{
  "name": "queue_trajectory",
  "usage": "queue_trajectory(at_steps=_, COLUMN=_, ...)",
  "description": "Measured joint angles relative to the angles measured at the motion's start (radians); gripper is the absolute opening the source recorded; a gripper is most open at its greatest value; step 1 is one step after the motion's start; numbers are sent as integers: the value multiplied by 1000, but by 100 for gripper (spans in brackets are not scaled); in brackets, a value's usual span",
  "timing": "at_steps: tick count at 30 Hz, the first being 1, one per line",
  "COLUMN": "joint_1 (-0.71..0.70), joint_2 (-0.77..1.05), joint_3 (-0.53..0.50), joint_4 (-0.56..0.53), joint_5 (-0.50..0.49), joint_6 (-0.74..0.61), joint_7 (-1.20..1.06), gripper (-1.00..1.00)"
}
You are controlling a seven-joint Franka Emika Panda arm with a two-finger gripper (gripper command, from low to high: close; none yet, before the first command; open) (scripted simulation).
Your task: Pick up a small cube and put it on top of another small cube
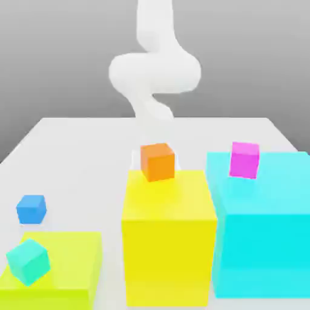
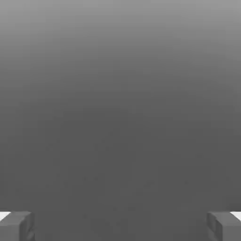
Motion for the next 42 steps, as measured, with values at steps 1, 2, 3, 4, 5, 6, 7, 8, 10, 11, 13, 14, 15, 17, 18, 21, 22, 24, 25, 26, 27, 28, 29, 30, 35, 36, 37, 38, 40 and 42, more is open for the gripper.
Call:
queue_trajectory(at_steps=1, joint_1=-26, joint_2=19, joint_3=9, joint_4=-8, joint_5=-18, joint_6=9, joint_7=24, gripper=0)
queue_trajectory(at_steps=2, joint_1=-51, joint_2=37, joint_3=17, joint_4=-17, joint_5=-35, joint_6=18, joint_7=47, gripper=0)
queue_trajectory(at_steps=3, joint_1=-75, joint_2=54, joint_3=24, joint_4=-24, joint_5=-52, joint_6=26, joint_7=70, gripper=0)
queue_trajectory(at_steps=4, joint_1=-99, joint_2=72, joint_3=31, joint_4=-32, joint_5=-68, joint_6=34, joint_7=92, gripper=0)
queue_trajectory(at_steps=5, joint_1=-122, joint_2=90, joint_3=37, joint_4=-40, joint_5=-84, joint_6=42, joint_7=114, gripper=0)
queue_trajectory(at_steps=6, joint_1=-145, joint_2=108, joint_3=42, joint_4=-47, joint_5=-100, joint_6=49, joint_7=136, gripper=0)
queue_trajectory(at_steps=7, joint_1=-167, joint_2=126, joint_3=47, joint_4=-55, joint_5=-116, joint_6=57, joint_7=158, gripper=0)
queue_trajectory(at_steps=8, joint_1=-189, joint_2=144, joint_3=51, joint_4=-62, joint_5=-132, joint_6=64, joint_7=180, gripper=0)
queue_trajectory(at_steps=10, joint_1=-233, joint_2=181, joint_3=58, joint_4=-77, joint_5=-163, joint_6=79, joint_7=223, gripper=0)
queue_trajectory(at_steps=11, joint_1=-254, joint_2=199, joint_3=60, joint_4=-85, joint_5=-178, joint_6=86, joint_7=244, gripper=0)
queue_trajectory(at_steps=13, joint_1=-294, joint_2=236, joint_3=62, joint_4=-99, joint_5=-208, joint_6=100, joint_7=286, gripper=0)
queue_trajectory(at_steps=14, joint_1=-314, joint_2=255, joint_3=62, joint_4=-107, joint_5=-223, joint_6=107, joint_7=306, gripper=0)
queue_trajectory(at_steps=15, joint_1=-333, joint_2=273, joint_3=62, joint_4=-114, joint_5=-237, joint_6=114, joint_7=327, gripper=0)
queue_trajectory(at_steps=17, joint_1=-371, joint_2=310, joint_3=58, joint_4=-129, joint_5=-264, joint_6=128, joint_7=367, gripper=0)
queue_trajectory(at_steps=18, joint_1=-389, joint_2=328, joint_3=56, joint_4=-136, joint_5=-276, joint_6=135, joint_7=386, gripper=0)
queue_trajectory(at_steps=21, joint_1=-440, joint_2=383, joint_3=45, joint_4=-158, joint_5=-311, joint_6=157, joint_7=441, gripper=0)
queue_trajectory(at_steps=22, joint_1=-457, joint_2=401, joint_3=40, joint_4=-165, joint_5=-321, joint_6=164, joint_7=459, gripper=0)
queue_trajectory(at_steps=24, joint_1=-488, joint_2=436, joint_3=29, joint_4=-180, joint_5=-340, joint_6=179, joint_7=493, gripper=0)
queue_trajectory(at_steps=25, joint_1=-502, joint_2=454, joint_3=22, joint_4=-188, joint_5=-348, joint_6=187, joint_7=509, gripper=0)
queue_trajectory(at_steps=26, joint_1=-516, joint_2=471, joint_3=15, joint_4=-195, joint_5=-356, joint_6=195, joint_7=524, gripper=0)
queue_trajectory(at_steps=27, joint_1=-530, joint_2=488, joint_3=7, joint_4=-203, joint_5=-362, joint_6=204, joint_7=539, gripper=0)
queue_trajectory(at_steps=28, joint_1=-543, joint_2=505, joint_3=-1, joint_4=-210, joint_5=-367, joint_6=212, joint_7=553, gripper=0)
queue_trajectory(at_steps=29, joint_1=-556, joint_2=521, joint_3=-10, joint_4=-218, joint_5=-372, joint_6=221, joint_7=567, gripper=0)
queue_trajectory(at_steps=30, joint_1=-569, joint_2=538, joint_3=-18, joint_4=-226, joint_5=-375, joint_6=230, joint_7=579, gripper=0)
queue_trajectory(at_steps=35, joint_1=-624, joint_2=616, joint_3=-66, joint_4=-267, joint_5=-373, joint_6=279, joint_7=629, gripper=0)
queue_trajectory(at_steps=36, joint_1=-633, joint_2=630, joint_3=-76, joint_4=-275, joint_5=-368, joint_6=290, joint_7=636, gripper=0)
queue_trajectory(at_steps=37, joint_1=-643, joint_2=645, joint_3=-86, joint_4=-284, joint_5=-362, joint_6=301, joint_7=642, gripper=0)
queue_trajectory(at_steps=38, joint_1=-654, joint_2=659, joint_3=-96, joint_4=-292, joint_5=-355, joint_6=312, joint_7=648, gripper=0)
queue_trajectory(at_steps=40, joint_1=-680, joint_2=686, joint_3=-114, joint_4=-310, joint_5=-333, joint_6=336, joint_7=653, gripper=0)
queue_trajectory(at_steps=42, joint_1=-704, joint_2=711, joint_3=-127, joint_4=-328, joint_5=-304, joint_6=361, joint_7=652, gripper=0)
